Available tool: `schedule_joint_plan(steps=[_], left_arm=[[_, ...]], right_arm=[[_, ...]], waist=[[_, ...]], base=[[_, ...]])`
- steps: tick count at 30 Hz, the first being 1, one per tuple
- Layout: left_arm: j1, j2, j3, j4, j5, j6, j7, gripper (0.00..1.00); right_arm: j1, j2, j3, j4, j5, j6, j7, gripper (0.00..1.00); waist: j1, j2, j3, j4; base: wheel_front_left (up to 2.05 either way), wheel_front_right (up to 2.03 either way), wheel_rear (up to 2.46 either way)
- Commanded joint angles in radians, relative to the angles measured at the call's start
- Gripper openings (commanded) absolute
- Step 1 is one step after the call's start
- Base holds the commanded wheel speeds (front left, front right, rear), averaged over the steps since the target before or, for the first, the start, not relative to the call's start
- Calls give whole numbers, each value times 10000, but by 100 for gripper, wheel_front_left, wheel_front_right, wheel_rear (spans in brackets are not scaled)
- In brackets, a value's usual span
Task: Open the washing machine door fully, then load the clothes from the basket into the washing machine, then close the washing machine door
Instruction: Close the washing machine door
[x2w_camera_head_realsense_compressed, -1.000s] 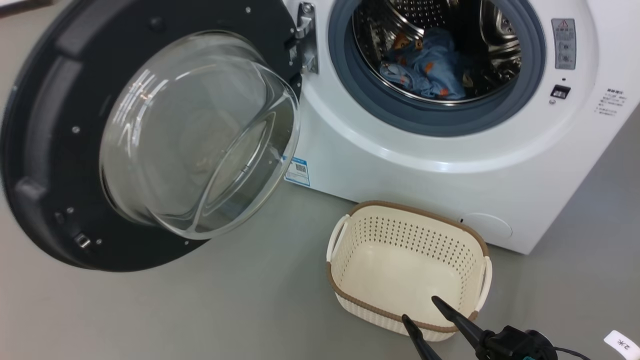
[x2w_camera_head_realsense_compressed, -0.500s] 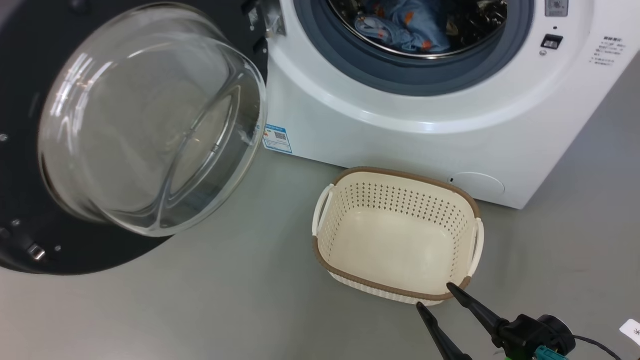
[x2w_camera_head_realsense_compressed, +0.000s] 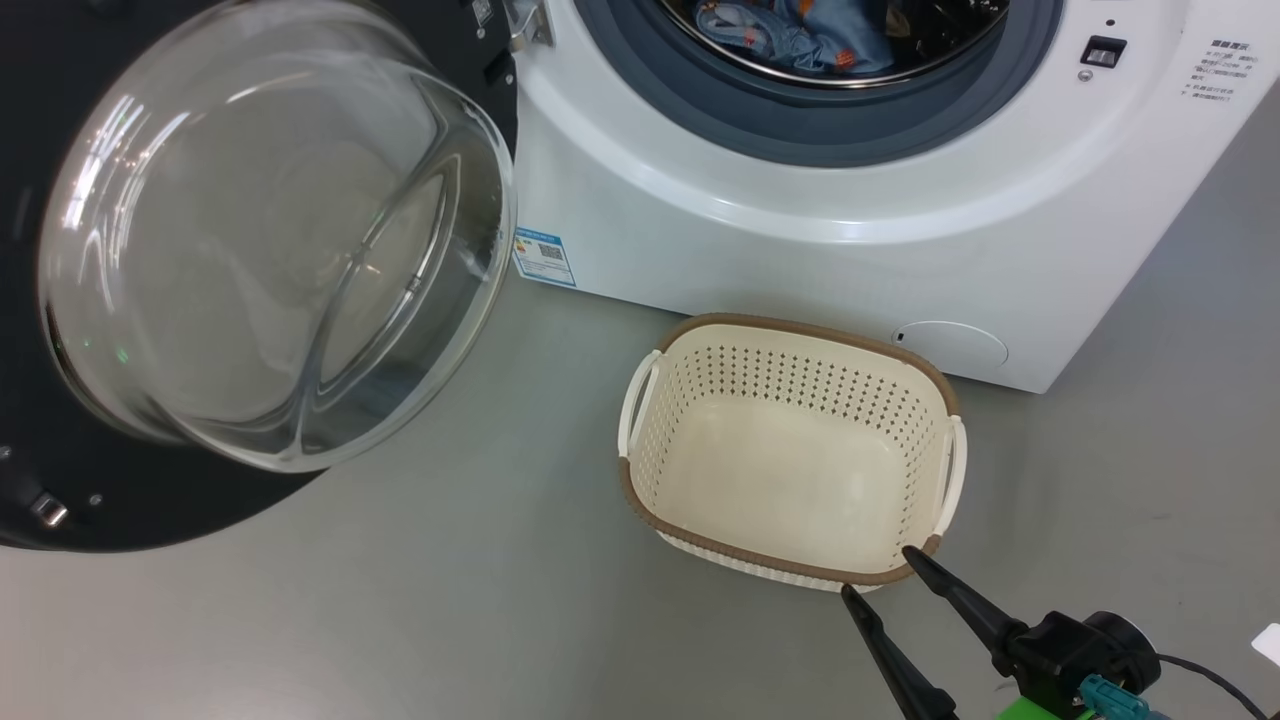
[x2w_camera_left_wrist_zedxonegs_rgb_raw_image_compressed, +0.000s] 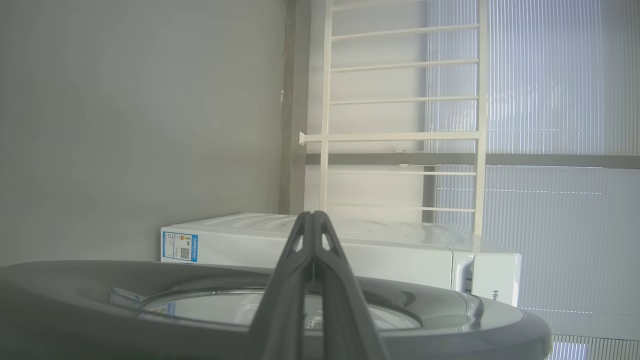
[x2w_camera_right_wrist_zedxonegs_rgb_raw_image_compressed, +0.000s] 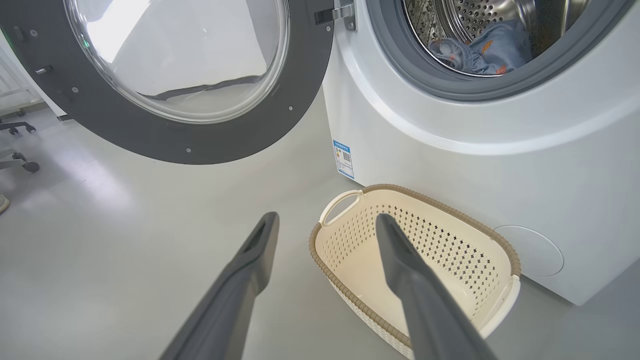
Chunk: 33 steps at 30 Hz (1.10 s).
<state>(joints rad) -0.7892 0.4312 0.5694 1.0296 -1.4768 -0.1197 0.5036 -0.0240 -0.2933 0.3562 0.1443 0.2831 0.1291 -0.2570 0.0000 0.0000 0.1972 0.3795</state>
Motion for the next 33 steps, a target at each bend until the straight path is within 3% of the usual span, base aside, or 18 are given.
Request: schedule_joint_plan(steps=[1, 22, 33], left_arm=[[-122, 599, 18, -317, -46, -94, 224, 0], [961, -682, -640, -2075, -388, -93, 2409, 0], [2024, -1555, -769, -4529, -727, 842, 3246, 0]], right_arm=[[-169, -65, 210, -187, -90, 16, -48, 100], [-260, 323, 133, -154, -80, 16, -48, 100], [-273, 866, -245, -265, -214, 16, -48, 100]], waist=[[0, 0, -35, 29], [0, 0, -407, 455], [0, 0, -319, 498]], base=[[0, 0, 0], [0, 0, 0], [0, 0, 0]])
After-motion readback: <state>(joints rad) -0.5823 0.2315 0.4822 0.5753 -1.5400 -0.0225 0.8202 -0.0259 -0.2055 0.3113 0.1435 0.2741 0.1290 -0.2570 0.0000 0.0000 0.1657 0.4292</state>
